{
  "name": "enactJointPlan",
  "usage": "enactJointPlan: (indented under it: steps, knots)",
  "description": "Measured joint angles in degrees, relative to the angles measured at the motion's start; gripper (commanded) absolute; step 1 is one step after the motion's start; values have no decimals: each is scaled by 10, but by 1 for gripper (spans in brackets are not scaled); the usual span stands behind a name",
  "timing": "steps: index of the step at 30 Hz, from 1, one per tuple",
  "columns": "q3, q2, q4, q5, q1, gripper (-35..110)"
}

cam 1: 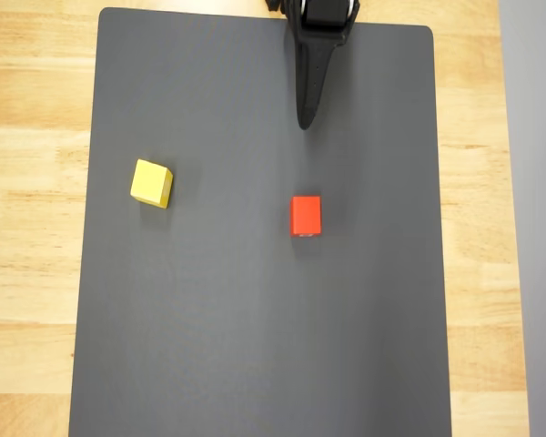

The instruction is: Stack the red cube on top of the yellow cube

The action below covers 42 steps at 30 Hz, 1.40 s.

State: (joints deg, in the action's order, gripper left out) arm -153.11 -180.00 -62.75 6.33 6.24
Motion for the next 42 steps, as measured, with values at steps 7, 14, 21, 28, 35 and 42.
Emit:
enactJointPlan:
  steps: [7, 14, 21, 28, 35, 42]
  knots:
    - [0, 0, 0, 0, 0, 0]
    - [0, 0, 0, 0, 0, 0]
    - [0, 0, 0, 0, 0, 0]
    - [0, 0, 0, 0, 0, 0]
    - [0, 0, 0, 0, 0, 0]
    - [0, 0, 0, 3, 0, 3]
